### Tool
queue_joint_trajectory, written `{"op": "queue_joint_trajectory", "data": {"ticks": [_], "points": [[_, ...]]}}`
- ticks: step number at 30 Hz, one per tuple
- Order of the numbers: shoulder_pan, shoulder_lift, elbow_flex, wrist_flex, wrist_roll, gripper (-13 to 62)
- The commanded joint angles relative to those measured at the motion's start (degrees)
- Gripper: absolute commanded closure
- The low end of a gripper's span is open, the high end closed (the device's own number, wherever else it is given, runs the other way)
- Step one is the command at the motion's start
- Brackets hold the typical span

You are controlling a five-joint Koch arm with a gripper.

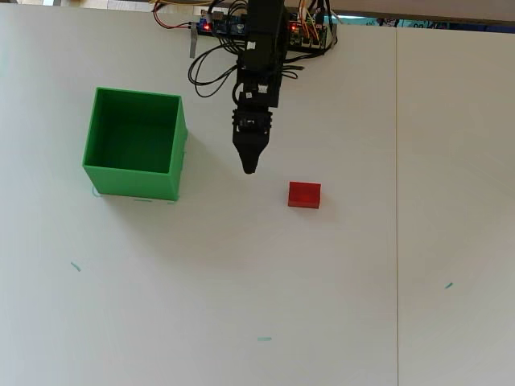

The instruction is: Grasp a red block and put it in the green bin.

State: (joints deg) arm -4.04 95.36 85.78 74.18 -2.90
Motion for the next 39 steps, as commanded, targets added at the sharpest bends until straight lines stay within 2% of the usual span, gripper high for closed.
{"op": "queue_joint_trajectory", "data": {"ticks": [1,4,12,22,28,33,39], "points": [[-4.1,-2.6,-5.5,10.5,1.4,14.4],[-9.6,-4.8,-7.9,16.1,1.3,13.8],[-18.9,-8.3,-9.3,13.9,-0.8,8.2],[-13.4,-22.9,-17.6,13.5,-0.8,8.2],[-14.6,-25.3,-17.9,17.0,-0.6,8.3],[-18.9,-25.4,-18.0,20.6,13.1,8.1],[-22.0,-27.3,-18.1,22.2,21.4,8.2]]}}
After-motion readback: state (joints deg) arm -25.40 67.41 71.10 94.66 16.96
